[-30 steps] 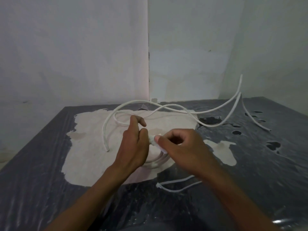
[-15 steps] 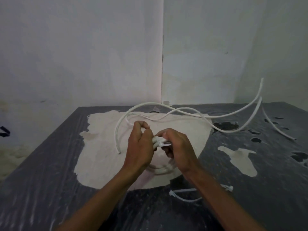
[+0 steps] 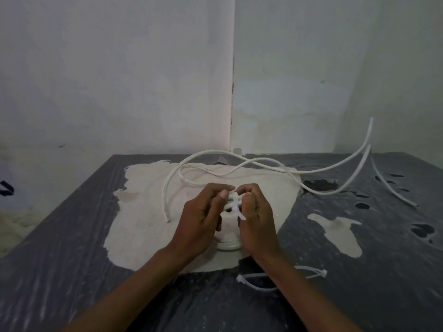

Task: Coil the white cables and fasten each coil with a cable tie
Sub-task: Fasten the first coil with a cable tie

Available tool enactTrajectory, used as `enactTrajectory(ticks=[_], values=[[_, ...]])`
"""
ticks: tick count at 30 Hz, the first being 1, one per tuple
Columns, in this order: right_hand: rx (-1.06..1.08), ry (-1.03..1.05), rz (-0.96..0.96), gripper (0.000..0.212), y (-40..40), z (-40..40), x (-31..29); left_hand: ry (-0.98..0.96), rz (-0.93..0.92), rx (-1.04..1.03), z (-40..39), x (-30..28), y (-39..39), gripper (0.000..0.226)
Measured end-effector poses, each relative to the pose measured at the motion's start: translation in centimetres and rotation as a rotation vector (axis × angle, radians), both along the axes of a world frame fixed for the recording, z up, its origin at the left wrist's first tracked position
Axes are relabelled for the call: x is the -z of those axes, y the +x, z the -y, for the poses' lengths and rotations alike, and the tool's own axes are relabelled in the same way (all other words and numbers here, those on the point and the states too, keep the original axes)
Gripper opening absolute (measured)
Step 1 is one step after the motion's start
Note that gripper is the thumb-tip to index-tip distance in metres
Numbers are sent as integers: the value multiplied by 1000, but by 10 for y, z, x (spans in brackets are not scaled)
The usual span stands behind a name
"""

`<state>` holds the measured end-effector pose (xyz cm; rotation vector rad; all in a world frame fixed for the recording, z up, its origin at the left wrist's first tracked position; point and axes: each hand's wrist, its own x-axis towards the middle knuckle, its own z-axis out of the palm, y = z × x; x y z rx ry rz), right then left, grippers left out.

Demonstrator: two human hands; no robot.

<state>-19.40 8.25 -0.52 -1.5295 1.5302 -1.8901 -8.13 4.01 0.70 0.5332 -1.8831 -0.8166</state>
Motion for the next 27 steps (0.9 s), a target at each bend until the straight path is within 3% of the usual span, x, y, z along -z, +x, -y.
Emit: enactTrajectory(ticks=[11, 15, 20, 22, 25, 27], values=[[8, 16, 78, 20, 1, -1, 1, -214, 23, 16, 1, 11, 6, 27], [-7, -10, 70, 25, 1, 2, 2, -302, 205, 49, 7, 11, 18, 38], [23, -35, -21, 25, -1, 6, 4, -516, 515, -93, 23, 16, 23, 55], [50, -39, -46, 30, 1, 9, 2, -455, 561, -184, 23, 21, 22, 59], [89, -37, -63, 22, -2, 17, -3, -151, 526, -187, 23, 25, 14, 73], [89, -53, -83, 19, -10, 21, -6, -218, 491, -176, 21, 17, 10, 74]])
